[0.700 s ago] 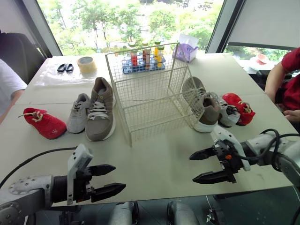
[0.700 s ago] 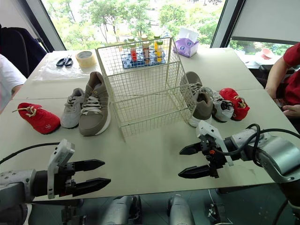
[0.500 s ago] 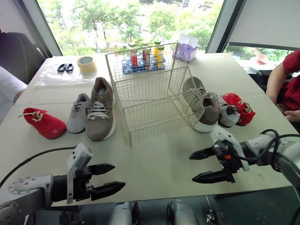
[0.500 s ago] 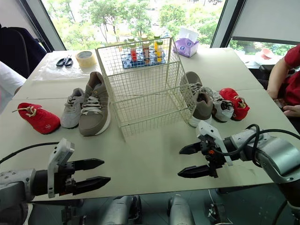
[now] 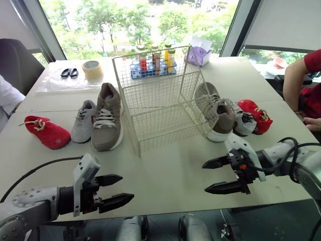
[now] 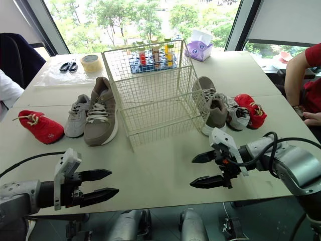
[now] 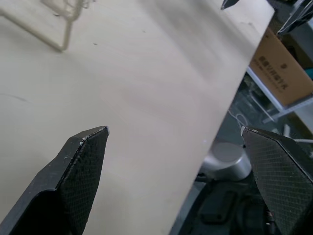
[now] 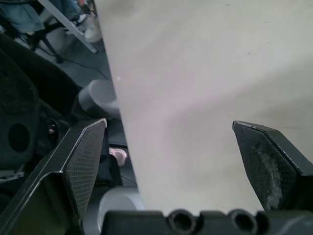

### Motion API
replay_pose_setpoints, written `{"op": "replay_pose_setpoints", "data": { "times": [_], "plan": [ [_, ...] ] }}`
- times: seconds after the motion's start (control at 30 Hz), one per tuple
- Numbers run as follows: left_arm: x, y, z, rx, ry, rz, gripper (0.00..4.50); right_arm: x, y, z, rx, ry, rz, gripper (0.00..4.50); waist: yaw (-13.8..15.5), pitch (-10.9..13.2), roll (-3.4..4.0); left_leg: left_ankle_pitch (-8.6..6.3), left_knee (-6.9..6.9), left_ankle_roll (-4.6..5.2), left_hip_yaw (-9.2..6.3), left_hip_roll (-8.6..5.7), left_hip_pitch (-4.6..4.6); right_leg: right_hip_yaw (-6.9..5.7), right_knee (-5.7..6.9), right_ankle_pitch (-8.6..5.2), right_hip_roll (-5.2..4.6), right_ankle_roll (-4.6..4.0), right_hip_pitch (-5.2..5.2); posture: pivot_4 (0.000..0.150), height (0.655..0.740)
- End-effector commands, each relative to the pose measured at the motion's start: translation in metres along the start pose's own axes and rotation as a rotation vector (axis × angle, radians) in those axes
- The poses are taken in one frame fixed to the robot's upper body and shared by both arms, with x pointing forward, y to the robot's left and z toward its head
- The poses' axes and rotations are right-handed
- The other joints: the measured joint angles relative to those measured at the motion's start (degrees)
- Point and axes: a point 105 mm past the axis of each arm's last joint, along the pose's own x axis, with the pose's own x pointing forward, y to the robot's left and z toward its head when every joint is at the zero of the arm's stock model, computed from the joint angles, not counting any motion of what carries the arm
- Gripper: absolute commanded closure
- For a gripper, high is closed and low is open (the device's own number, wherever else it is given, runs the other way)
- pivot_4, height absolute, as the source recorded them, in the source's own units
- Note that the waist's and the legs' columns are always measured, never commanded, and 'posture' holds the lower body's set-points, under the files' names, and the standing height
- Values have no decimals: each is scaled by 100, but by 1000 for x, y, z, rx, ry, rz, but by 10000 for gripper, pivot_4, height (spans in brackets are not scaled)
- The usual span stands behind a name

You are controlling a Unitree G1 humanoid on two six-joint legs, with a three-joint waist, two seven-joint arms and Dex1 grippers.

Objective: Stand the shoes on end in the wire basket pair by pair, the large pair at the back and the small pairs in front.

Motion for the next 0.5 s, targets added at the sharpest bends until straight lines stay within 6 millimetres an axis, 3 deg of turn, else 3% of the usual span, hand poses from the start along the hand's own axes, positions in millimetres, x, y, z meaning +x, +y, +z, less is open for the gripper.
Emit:
{"op": "replay_pose_setpoints", "data": {
  "times": [0.03, 0.17, 0.23, 0.4, 0.5],
  "plan": [
    [-10, 4, 11, 32, -40, 13, 256, -32, 1, 33, -118, -1, -54, 0, -5, 4, 7, 0, 0, 0, 0, 0, -1, 0, 0, 0, 0, 0, -2, 1500, 7351],
    [-24, 8, 27, 100, -36, 47, 256, -65, 4, 79, -294, 2, -98, 0, -32, 9, 11, 0, 0, 0, 1, 2, -1, 0, 1, 0, 1, 0, -6, 1500, 7351],
    [-29, 1, 44, 163, -46, 26, 256, -75, -11, 96, -408, 24, -167, 0, -38, 9, 10, 0, -4, -2, 0, 3, -1, 0, 0, -1, 4, 0, -8, 1500, 7351],
    [-30, -28, 90, 318, -124, -60, 256, -75, -62, 115, -607, 162, -272, 0, -133, 12, 2, 0, -4, -2, 4, -3, -5, 0, -8, 0, -1, 0, -4, 1500, 7351],
    [-29, -42, 108, 363, -176, -77, 256, -66, -79, 121, -650, 188, -230, 0, -168, 14, 5, 13, -4, -21, 24, -4, -10, -2, 2, 4, 1, -1, -3, 1500, 7351]
  ]
}}
